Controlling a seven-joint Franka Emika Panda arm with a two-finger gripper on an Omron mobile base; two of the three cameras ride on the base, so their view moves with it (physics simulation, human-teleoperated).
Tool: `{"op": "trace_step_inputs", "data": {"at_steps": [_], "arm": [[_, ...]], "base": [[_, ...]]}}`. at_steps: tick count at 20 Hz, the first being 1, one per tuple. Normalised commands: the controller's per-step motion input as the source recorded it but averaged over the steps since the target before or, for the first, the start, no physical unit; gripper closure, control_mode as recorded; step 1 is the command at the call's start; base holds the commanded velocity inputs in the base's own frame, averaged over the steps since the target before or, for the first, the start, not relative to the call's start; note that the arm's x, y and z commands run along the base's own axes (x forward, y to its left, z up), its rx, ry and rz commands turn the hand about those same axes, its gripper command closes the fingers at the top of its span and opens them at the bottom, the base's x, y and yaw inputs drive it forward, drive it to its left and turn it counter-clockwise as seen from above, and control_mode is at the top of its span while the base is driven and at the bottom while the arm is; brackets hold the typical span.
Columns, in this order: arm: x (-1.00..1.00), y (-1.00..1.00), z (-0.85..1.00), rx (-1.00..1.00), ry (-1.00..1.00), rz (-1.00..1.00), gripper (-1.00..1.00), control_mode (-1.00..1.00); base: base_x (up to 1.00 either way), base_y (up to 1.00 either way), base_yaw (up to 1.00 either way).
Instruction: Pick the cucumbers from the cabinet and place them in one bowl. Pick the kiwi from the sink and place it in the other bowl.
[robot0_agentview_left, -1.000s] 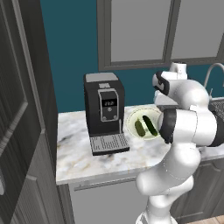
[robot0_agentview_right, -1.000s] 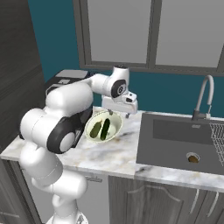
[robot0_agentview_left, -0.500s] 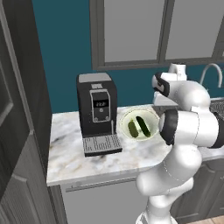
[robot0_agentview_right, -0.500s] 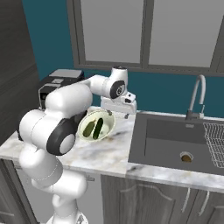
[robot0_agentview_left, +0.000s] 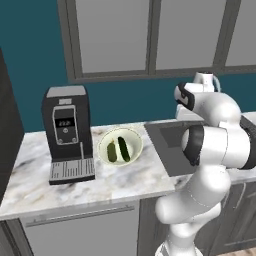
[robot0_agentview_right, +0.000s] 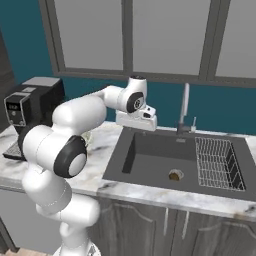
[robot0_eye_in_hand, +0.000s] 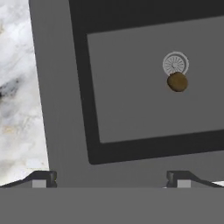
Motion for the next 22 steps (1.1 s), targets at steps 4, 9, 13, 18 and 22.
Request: {"op": "trace_step_inputs", "data": {"at_steps": [4, 9, 13, 18, 22], "arm": [[0.0, 0.0, 0.0, 0.0, 0.0, 0.0, -1.0, 1.0], [0.0, -0.03, 0.0, 0.0, 0.0, 0.0, -1.0, -1.0], [0.21, -0.13, -0.13, 0.02, 0.01, 0.01, -1.0, -1.0], [0.55, -0.04, -0.31, 0.01, 0.06, -0.05, -1.0, -1.0], [0.24, -0.07, -0.61, -0.03, 0.11, -0.2, -1.0, -1.0]], "base": [[0.08, -0.61, 0.02], [0.1, -0.18, 0.01], [0.0, 0.0, 0.0], [0.0, 0.0, 0.0], [0.0, 0.0, 0.0]]}}
